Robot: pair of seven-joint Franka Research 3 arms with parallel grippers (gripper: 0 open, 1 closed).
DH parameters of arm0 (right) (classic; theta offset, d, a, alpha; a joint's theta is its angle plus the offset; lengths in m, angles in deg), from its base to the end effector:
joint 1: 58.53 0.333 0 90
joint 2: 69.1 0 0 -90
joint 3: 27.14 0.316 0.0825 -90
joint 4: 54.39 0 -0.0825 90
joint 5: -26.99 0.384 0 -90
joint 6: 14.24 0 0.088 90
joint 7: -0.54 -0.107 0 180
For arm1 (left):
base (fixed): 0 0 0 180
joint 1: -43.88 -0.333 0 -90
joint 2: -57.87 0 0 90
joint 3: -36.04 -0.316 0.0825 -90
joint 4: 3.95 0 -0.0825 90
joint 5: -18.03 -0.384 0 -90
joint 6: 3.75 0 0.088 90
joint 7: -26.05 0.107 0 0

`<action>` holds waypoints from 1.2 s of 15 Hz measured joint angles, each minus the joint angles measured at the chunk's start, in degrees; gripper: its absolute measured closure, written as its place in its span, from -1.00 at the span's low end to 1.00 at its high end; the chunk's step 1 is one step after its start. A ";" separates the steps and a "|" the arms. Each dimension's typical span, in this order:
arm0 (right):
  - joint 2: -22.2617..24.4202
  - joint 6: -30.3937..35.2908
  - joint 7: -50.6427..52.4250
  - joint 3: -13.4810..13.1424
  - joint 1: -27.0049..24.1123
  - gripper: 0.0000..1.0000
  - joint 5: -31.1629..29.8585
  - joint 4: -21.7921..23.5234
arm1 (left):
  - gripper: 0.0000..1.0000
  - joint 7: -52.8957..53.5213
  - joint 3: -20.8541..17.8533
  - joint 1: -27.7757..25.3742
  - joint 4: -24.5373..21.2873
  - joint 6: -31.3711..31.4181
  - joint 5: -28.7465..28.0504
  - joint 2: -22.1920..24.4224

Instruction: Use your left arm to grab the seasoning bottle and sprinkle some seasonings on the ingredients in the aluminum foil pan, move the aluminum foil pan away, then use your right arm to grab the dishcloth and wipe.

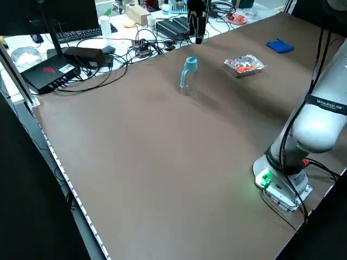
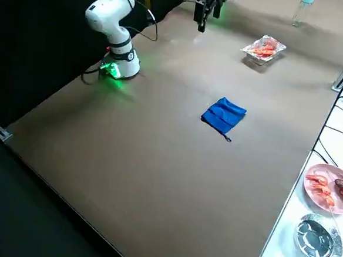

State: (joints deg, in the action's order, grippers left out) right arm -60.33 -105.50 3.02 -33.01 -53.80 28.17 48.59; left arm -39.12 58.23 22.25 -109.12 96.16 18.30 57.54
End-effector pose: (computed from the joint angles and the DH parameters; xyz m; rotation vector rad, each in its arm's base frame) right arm 0.5048 -0.0114 0.6002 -3.1026 -0.0372 0.0794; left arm 0.5535 -0.0054 0.5106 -2.6124 -1.6535 0.1319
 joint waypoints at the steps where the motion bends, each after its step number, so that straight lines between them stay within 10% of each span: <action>1: 0.00 0.00 0.00 0.00 0.00 -1.00 0.00 0.00 | -0.99 -3.57 -0.01 0.00 -0.76 1.69 0.00 -0.50; 18: -0.07 0.04 0.00 0.00 0.32 -1.00 0.00 0.07 | -0.99 -37.45 -0.03 2.35 -4.12 21.46 -8.37 -14.82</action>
State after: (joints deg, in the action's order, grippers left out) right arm -60.40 -105.46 3.02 -33.01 -53.48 28.17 48.66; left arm -76.57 58.20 24.60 -113.23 117.62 9.93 42.72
